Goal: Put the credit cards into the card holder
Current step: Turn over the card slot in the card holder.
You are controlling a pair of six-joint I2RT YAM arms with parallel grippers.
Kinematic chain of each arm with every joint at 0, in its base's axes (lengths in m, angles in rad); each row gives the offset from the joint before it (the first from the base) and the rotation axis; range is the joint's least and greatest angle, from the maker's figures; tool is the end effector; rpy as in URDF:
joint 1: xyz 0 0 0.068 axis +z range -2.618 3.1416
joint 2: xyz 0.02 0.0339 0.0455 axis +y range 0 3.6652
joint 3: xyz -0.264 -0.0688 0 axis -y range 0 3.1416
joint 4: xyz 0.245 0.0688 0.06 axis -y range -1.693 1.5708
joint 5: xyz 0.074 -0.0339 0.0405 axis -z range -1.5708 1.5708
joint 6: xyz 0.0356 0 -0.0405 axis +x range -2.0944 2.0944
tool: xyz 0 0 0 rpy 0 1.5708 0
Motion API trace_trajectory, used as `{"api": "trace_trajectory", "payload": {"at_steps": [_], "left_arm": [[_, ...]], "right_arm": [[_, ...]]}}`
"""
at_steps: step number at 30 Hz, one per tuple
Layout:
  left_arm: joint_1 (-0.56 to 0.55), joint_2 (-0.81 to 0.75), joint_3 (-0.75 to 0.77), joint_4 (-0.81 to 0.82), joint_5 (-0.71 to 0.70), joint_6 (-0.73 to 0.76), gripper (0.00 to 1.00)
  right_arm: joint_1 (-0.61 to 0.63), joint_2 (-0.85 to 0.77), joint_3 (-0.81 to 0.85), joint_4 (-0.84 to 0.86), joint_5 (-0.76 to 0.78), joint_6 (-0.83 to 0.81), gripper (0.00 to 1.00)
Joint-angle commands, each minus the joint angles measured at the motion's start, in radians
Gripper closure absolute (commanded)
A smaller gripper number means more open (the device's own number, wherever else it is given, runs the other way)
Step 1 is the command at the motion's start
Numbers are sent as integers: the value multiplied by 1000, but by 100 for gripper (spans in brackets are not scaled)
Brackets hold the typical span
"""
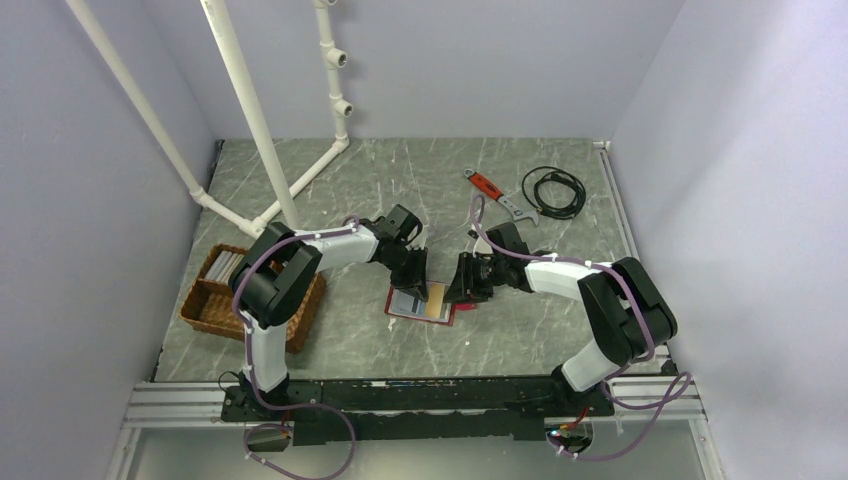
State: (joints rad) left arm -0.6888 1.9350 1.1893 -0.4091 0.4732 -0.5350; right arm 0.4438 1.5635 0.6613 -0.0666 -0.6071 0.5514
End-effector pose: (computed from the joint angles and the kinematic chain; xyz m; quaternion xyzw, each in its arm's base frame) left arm 0.2811 -0.2524 0.1414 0.1213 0.9447 -0.3030 0.0326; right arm 0.2401 0.1366 0.1373 -0.0395 0.9148 0.3859 0.1123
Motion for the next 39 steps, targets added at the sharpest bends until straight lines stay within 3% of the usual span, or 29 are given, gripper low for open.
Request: {"api": "trace_trajectory", "payload": {"at_steps": [1,15,39], "left_arm": [[-5,18,-16,-30,-29,22,91],[-4,18,-22,-27,-22,24,92],[-5,13,-22,-33,-21,32,92]], "right_arm": [[7,-5,14,22,-7,-3,63],[21,-68,20,-23,29,1,63],[33,-31,4,-2,32,18,63]]}}
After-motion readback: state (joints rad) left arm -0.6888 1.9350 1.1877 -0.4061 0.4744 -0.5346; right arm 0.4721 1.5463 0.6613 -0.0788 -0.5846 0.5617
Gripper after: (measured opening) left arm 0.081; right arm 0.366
